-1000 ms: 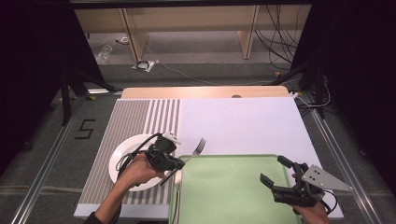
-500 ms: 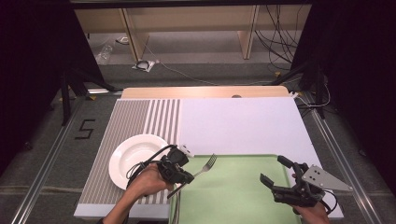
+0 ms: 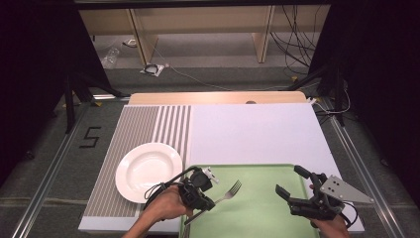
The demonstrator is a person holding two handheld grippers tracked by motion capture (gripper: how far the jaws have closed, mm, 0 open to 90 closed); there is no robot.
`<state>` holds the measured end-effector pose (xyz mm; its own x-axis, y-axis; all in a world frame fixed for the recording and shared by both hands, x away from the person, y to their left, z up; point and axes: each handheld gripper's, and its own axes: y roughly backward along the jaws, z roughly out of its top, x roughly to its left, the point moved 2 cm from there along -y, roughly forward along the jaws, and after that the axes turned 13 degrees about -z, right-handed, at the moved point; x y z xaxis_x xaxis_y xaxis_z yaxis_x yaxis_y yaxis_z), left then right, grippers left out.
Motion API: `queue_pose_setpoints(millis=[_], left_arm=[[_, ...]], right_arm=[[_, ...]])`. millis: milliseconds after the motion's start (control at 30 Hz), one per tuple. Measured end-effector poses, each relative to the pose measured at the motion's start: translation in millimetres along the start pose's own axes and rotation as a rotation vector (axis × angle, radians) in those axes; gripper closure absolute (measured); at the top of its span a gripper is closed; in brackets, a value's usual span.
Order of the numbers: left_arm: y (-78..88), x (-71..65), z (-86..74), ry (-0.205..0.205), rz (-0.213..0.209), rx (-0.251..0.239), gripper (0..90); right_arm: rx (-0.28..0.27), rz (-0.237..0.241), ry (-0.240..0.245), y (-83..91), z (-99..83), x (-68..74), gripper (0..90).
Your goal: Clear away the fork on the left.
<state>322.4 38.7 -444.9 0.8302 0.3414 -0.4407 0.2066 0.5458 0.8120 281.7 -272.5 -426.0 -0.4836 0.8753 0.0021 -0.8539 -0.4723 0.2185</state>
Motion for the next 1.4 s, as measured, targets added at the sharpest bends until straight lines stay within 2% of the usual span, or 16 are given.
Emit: queue_pose_setpoints(millis=[167,567,1000,1267,1333,1400], left_arm=[[-10.0,-4.1,0.8,-0.009,-0.012,0.026,83.7],[-28.1,-9.5,-1.5,-0.001,-0.032,0.067,83.7],[-42.7,-11.1,-4.7,0.002,-0.029,0.114,83.6],[-46.6,-13.3,-5.2,-0.004,-0.023,0.119,82.9],[-46.4,-14.1,-4.6,-0.011,-0.016,0.115,80.7],[-45.0,-16.5,-2.7,-0.029,0.003,0.103,66.9]], right_arm=[[-0.006,0.005,-0.002,-0.4,0.1,0.4,13.7],[-0.007,0.006,-0.002,-0.2,0.2,0.4,13.6],[-0.009,0.006,-0.002,-0.2,0.2,1.2,13.7],[-0.008,0.007,-0.001,-0.3,0.3,1.3,13.7],[-0.009,0.007,-0.001,-0.3,0.3,1.3,13.7],[-0.009,0.007,-0.001,-0.2,0.4,1.3,13.7]])
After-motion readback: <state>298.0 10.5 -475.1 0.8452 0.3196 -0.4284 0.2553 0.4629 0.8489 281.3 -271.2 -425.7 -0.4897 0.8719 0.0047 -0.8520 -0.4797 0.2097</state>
